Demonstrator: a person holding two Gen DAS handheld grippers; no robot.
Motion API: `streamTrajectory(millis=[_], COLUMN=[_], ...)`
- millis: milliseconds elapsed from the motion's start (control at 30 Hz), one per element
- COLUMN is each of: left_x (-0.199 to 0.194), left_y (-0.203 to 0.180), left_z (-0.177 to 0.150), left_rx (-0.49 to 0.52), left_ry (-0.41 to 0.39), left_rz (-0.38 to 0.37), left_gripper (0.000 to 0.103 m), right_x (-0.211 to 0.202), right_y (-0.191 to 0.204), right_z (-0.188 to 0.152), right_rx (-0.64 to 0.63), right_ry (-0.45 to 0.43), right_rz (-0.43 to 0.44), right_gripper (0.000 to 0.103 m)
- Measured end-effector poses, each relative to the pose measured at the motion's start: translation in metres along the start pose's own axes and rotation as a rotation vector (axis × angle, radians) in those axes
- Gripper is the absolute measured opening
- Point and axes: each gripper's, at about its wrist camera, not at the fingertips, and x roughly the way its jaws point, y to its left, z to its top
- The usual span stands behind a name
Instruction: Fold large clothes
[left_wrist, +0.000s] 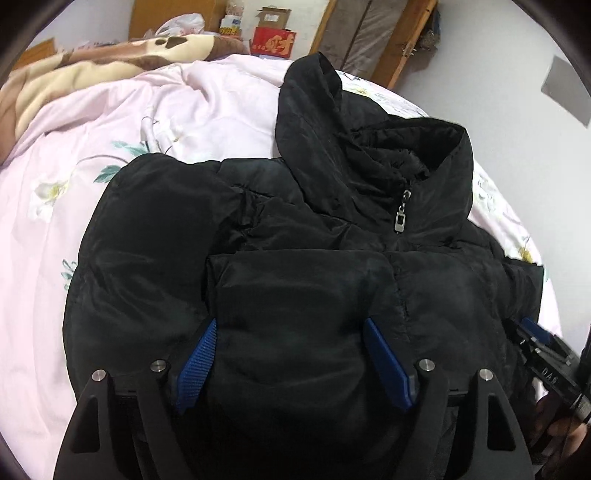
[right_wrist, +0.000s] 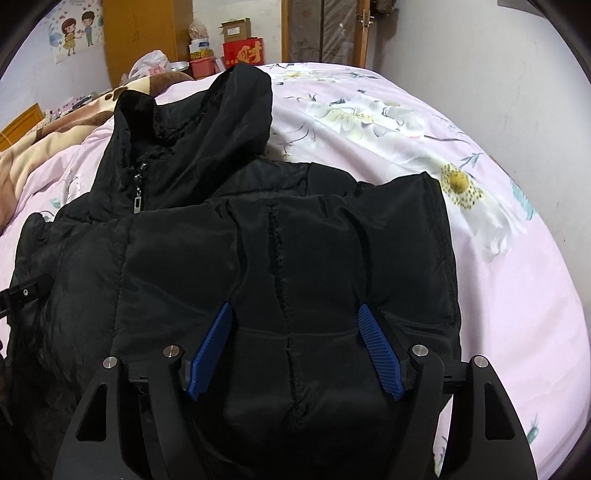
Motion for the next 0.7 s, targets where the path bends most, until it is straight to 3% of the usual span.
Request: streamTrajectory(millis=[200, 333, 433, 500, 633, 700], left_x=[-0.01, -0.033, -0.042, -0.041, -0.029, -0.02], left_y=[0.005, 0.012, 0.016, 0.013, 0.006, 0.002], left_z=[0.012, 0.04, 0.068, 0.09, 0.133, 0.15], left_rx=[-0.008, -0.004, 0.005, 0.035, 0.062, 0.067], left_ry=[0.02, -0.036, -0.071, -0.082, -0.082, -0.081], left_rz=[-0.037, -0.049, -0.029, 0.015, 0.032, 0.047], left_gripper=[0.082, 0.08, 0.081, 0.081, 0.081, 0.081], right_x=[-0.006, -0.028, -0.039, -0.036, -0.018, -0.005], right_y=[-0.004, -0.009, -0.007, -0.001, 0.015, 0.023], right_z=[0.01, 0.032, 0.065, 0.086, 0.131, 0.15], right_rx=[0.014, 0.044, 0.056, 0.028, -0.016, -0.026], right_ry=[0.021, -0.037, -0.097, -0.112, -0.113, -0.121], right_rz=[0.018, 0.052, 0.07, 0.034, 0.049, 0.01], right_gripper=[0.071, 0.071, 0.071, 0.072, 0.077, 0.077])
